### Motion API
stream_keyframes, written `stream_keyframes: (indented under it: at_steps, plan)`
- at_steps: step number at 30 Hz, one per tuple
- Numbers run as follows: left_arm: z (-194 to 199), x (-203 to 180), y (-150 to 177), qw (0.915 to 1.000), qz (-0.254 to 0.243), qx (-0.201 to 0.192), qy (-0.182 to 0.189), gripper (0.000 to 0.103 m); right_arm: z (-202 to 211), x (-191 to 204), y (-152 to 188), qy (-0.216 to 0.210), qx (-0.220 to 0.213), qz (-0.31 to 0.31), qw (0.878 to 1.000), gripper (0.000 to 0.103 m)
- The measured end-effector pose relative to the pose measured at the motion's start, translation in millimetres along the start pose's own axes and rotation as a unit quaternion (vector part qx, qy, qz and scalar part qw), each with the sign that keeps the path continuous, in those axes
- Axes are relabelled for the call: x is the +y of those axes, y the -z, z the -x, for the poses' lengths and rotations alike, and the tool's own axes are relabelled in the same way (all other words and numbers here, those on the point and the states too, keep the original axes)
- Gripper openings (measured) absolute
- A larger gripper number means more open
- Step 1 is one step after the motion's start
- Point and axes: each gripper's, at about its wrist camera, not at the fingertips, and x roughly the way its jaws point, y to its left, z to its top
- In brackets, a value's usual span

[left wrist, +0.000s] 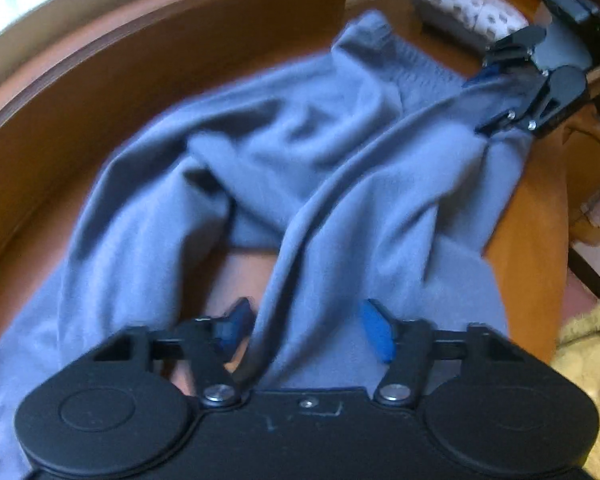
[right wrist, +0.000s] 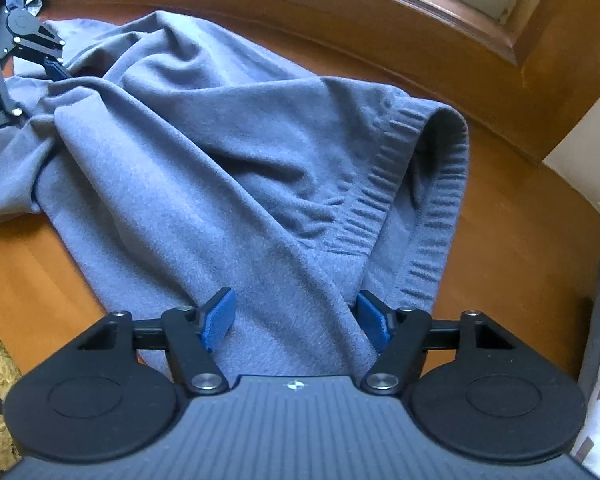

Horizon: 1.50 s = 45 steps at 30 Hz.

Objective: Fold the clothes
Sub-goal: 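Grasp the ribbed hem with both grippers, lift and shake the sweatshirt, then lay the sweatshirt down flat and open both grippers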

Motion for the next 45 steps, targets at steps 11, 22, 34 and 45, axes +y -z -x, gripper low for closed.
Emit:
stream_keyframes:
  at_steps: [11,22,34,45]
  plan:
    - [119.4,10.7,-41.6,0.9496,0.091,-0.182,-0.239,0.005,72.1,-6.9,-60.1,0.089,-0.219,-0.025,0.971,0.003]
    - [123.2,-121.6,40.6,0.9748,0.097,-0.096,-0.177,0.014,136.7,29.6,-17.2,0.119,-0.212,0.102,0.965,0.003]
    - [104.3,-148.0,73.1,0.9592,0.235,-0.064,-0.144,0.04,83.6,24.0,68.7,-0.001,-0.16,-0.01,0.987,0.071]
    - [70.5,-97.5,62.3,0.916,0.267,-0.042,-0.296,0.047,-5.7,26.5,-4.5,0.011,-0.148,-0.105,0.983,0.044]
